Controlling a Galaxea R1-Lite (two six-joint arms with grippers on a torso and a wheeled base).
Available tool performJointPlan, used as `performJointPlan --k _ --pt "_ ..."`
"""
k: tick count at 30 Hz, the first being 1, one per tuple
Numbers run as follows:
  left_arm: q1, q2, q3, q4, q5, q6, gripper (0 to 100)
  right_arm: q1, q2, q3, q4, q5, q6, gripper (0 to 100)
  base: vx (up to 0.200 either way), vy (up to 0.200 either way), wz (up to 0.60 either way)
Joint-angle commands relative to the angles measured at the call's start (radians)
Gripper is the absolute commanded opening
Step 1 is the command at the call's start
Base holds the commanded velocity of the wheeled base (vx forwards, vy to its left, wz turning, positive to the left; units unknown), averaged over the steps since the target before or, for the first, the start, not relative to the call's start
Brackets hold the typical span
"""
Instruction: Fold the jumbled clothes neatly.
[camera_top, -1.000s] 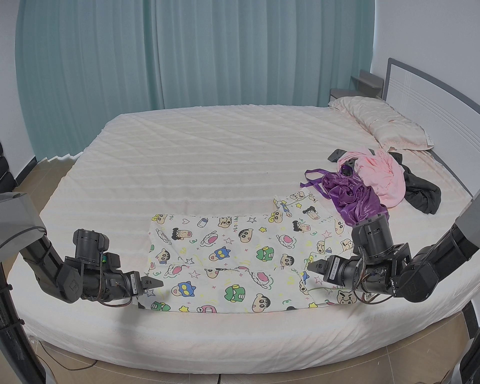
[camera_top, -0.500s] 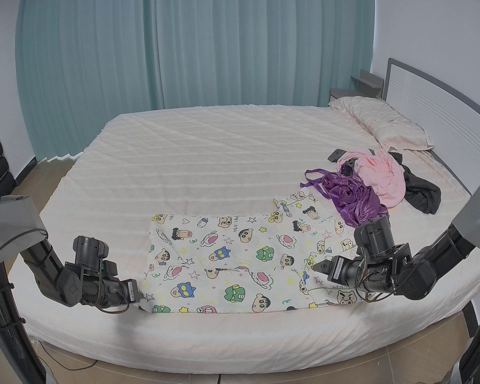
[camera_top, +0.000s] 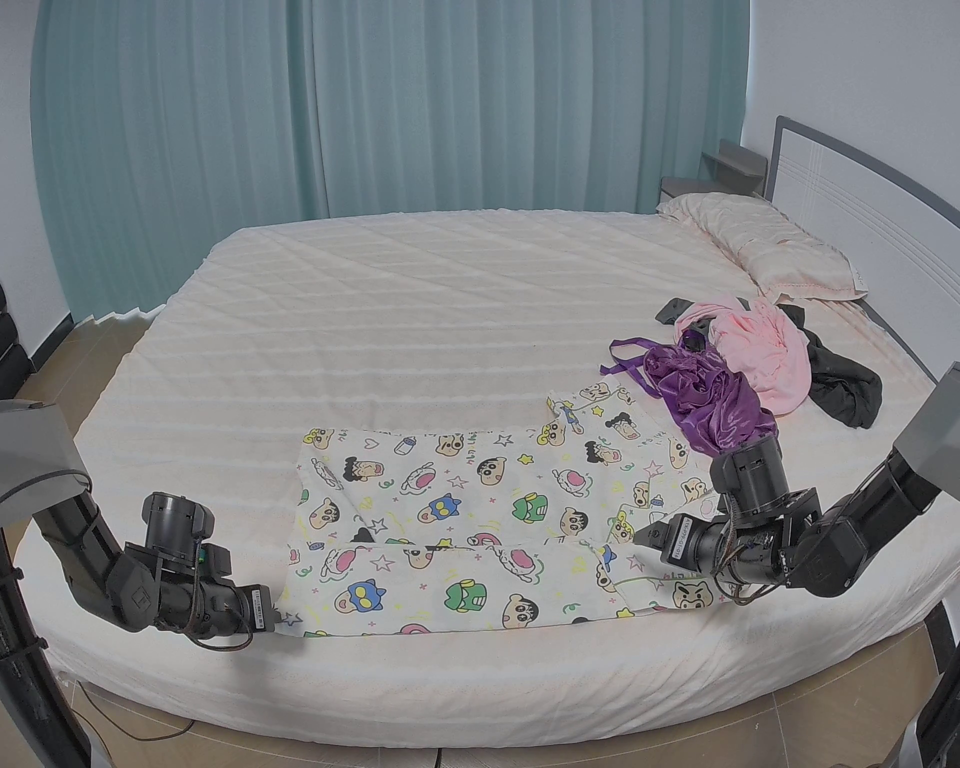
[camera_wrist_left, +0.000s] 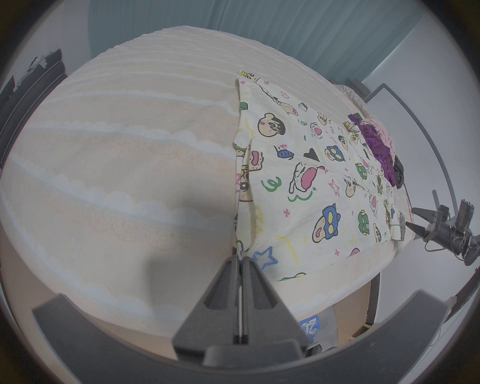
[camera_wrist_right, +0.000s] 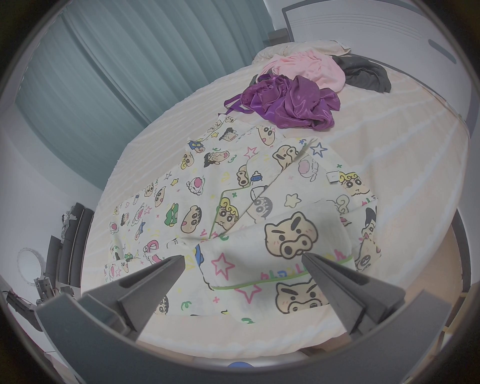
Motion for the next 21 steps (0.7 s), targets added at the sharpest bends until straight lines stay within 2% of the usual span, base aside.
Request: performJointPlan --k 1,6,7,13,19,21 --pt "-0.001 -0.009 0.009 0.001 0.001 -0.001 0 -0.007 0.005 0.001 0.0 0.0 0.001 100 0.0 0.0 0.0" --pt "-0.003 -0.012 0.028 -0.002 0.002 0.001 0 -0.008 0.005 0.001 0.0 0.0 0.001 100 0.0 0.0 0.0" --pt "-0.003 -0.012 0.028 -0.002 0.001 0.001 100 -0.008 0.005 0.002 0.0 0.0 0.001 100 0.0 0.0 0.0" --pt "0.006 -0.022 0.025 -0.006 0.004 -0.001 100 -0.016 -0.015 0.013 0.0 0.0 0.002 100 0.0 0.0 0.0" --pt "0.019 -0.096 0.032 -0.002 0.044 -0.028 100 -0.056 -0.074 0.101 -0.002 -0.006 -0.003 100 0.0 0.0 0.0" --pt "0.022 -0.15 0.058 -0.006 0.041 -0.065 100 -0.089 -0.101 0.142 -0.002 -0.009 -0.004 100 0.0 0.0 0.0"
